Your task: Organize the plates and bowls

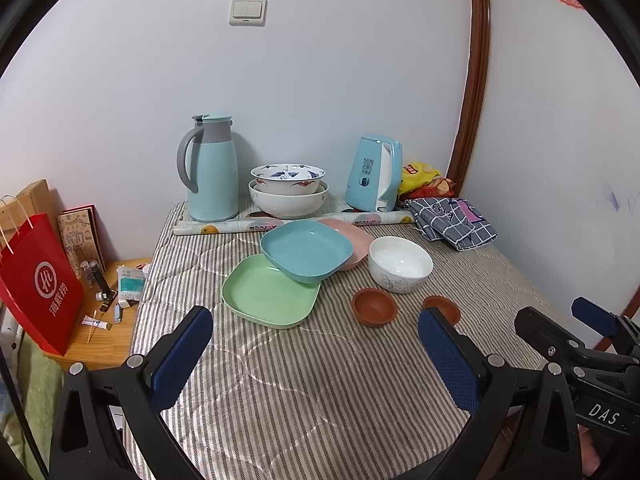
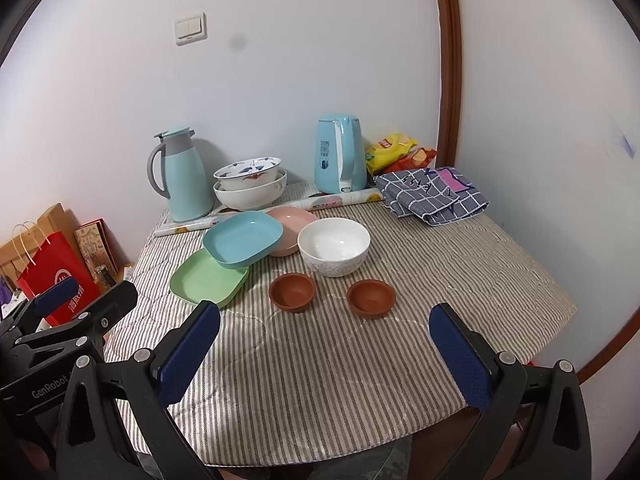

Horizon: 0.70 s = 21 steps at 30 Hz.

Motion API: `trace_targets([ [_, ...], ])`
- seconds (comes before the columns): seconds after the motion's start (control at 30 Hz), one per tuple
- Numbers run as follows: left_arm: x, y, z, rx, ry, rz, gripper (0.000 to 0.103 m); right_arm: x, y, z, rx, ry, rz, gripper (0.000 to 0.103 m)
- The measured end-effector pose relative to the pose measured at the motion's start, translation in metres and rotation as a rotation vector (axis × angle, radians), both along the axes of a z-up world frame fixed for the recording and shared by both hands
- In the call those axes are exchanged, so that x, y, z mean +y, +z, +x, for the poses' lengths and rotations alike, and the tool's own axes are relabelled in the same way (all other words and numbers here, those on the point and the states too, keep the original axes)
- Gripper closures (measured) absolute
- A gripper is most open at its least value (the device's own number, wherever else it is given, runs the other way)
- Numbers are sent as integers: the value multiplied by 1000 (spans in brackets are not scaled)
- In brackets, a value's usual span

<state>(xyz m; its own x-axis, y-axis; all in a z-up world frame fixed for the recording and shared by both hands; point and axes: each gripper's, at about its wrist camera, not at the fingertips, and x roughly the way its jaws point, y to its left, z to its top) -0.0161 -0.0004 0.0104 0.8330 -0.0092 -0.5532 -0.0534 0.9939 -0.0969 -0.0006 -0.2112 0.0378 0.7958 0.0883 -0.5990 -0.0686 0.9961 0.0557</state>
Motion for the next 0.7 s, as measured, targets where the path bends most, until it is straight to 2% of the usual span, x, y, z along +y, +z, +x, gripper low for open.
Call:
trace_targets([
  [0.7, 6, -3, 13, 11, 6, 6, 0, 3, -1, 9, -7, 29, 6, 0],
])
